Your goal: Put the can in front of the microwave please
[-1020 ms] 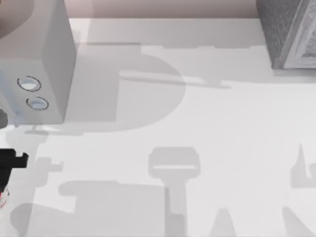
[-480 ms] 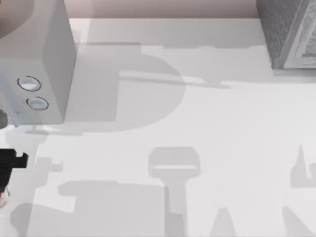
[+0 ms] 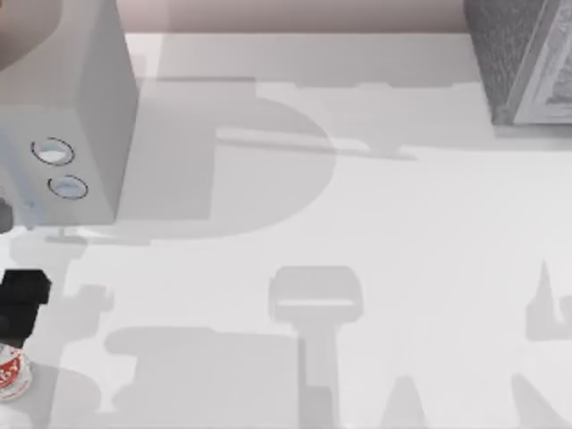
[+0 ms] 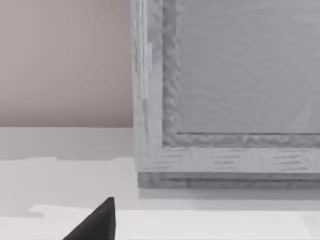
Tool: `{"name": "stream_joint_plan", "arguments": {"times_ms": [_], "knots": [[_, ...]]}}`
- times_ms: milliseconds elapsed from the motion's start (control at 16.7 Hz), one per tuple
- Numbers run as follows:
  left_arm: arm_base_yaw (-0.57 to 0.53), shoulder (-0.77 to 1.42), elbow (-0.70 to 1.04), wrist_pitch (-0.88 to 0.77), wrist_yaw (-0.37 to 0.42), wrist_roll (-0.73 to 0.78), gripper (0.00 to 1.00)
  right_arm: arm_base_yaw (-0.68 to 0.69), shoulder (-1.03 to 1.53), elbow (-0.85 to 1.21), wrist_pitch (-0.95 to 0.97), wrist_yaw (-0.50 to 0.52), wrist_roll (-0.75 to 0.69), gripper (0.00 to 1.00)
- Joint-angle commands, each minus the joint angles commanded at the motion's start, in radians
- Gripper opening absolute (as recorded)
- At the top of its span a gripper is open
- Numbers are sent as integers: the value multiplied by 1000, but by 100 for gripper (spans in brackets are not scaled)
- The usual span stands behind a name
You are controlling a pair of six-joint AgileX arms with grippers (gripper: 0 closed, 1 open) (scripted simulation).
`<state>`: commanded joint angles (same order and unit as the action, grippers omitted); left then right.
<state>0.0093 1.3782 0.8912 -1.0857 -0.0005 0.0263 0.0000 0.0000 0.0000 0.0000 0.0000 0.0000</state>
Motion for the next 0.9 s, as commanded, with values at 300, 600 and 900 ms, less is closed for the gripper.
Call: {"name": "stream_joint_plan", "arguments": {"times_ms": [300, 600, 900], "knots": [[0, 0, 0, 0, 0, 0, 100, 0, 0, 0, 0, 0, 0, 100], [-1, -4, 38, -40, -1, 0, 100, 0, 0, 0, 0, 0, 0, 100], [-3, -26, 139, -166, 0, -3, 100, 0, 0, 0, 0, 0, 0, 100]]}}
